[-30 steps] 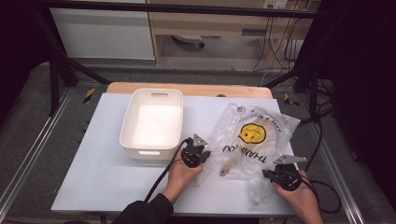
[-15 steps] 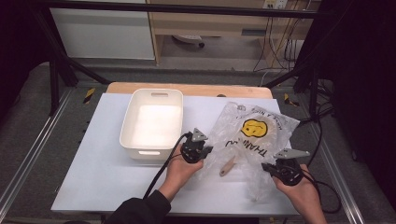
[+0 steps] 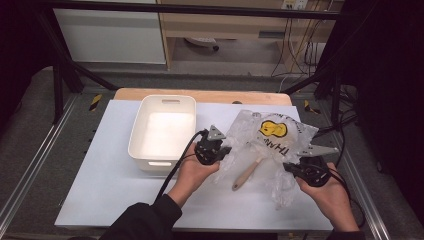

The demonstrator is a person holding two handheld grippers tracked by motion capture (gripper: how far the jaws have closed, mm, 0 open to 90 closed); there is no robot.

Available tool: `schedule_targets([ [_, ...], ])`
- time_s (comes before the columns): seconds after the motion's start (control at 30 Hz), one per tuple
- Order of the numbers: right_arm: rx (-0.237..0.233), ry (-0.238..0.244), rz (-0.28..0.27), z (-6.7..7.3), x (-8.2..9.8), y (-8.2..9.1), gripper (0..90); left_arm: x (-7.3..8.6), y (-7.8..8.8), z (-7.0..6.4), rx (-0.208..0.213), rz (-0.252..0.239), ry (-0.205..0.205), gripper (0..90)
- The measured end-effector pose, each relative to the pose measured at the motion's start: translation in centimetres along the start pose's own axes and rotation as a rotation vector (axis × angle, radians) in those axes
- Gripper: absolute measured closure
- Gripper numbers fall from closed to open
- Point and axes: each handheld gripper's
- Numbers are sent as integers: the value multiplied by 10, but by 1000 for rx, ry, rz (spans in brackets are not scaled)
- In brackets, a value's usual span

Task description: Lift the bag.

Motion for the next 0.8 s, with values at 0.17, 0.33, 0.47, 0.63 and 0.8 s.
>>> schedule_targets([
  [0.17, 3, 3, -11, -4, -10, 5, 900, -11, 5, 1, 7, -4, -7, 900],
  [0.33, 4, 5, -14, -6, -17, 8, 900, -20, 9, 4, 18, -6, -3, 900],
  [0.47, 4, 9, -18, -6, -21, 8, 900, -27, 12, 9, 23, -8, 3, 900],
  [0.63, 5, 21, -20, -6, -28, 9, 900, -39, 19, 19, 32, -16, 20, 900],
  [0.8, 3, 39, -26, -7, -40, 10, 900, -52, 25, 30, 22, -6, 9, 900],
])
Point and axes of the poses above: each handheld gripper's, and its own axes: y roughly backward along the jaws, x roughly out of its underside, z roughly to its left, and after that the axes turned 4 degrees about -x, right-handed
